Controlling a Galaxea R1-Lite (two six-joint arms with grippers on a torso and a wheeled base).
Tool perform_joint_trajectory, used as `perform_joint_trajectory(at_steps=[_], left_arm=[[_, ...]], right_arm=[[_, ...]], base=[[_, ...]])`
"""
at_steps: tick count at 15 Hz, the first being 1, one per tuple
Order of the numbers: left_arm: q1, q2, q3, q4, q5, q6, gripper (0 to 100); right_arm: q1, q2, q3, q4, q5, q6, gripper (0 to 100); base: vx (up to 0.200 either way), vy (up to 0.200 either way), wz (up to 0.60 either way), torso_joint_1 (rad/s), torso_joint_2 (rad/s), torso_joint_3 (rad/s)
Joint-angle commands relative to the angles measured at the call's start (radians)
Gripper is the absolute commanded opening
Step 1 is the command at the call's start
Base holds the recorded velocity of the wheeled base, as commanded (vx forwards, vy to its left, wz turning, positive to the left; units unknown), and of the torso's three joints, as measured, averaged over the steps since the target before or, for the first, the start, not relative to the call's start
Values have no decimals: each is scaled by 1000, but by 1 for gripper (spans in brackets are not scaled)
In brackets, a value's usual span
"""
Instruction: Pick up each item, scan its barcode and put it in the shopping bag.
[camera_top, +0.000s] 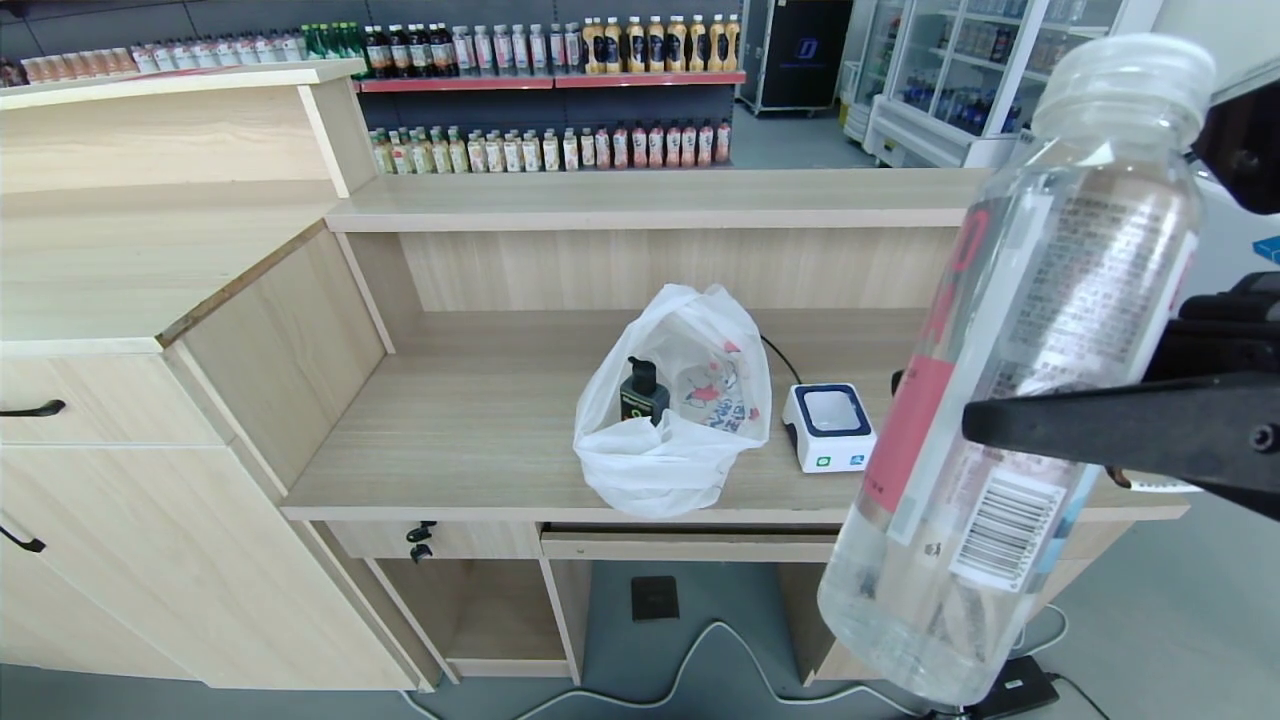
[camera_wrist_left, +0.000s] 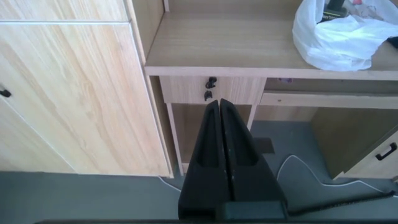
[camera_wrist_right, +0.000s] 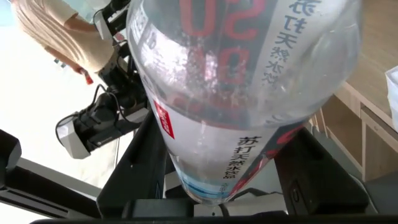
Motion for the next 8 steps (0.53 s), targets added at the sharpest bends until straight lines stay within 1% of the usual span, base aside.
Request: perform_joint_trajectory(at_steps=[1,5,8], left_arm=[[1,0,0,0,0,0,0],[1,0,0,0,0,0,0],[1,0,0,0,0,0,0]], right_arm=[[1,0,1,1,2,0,0],[-2,-3,13,1,0,0,0],[-7,3,-6,1,2,0,0]], base=[[0,0,0,0,0,0],[0,0,0,0,0,0],[0,0,0,0,0,0]])
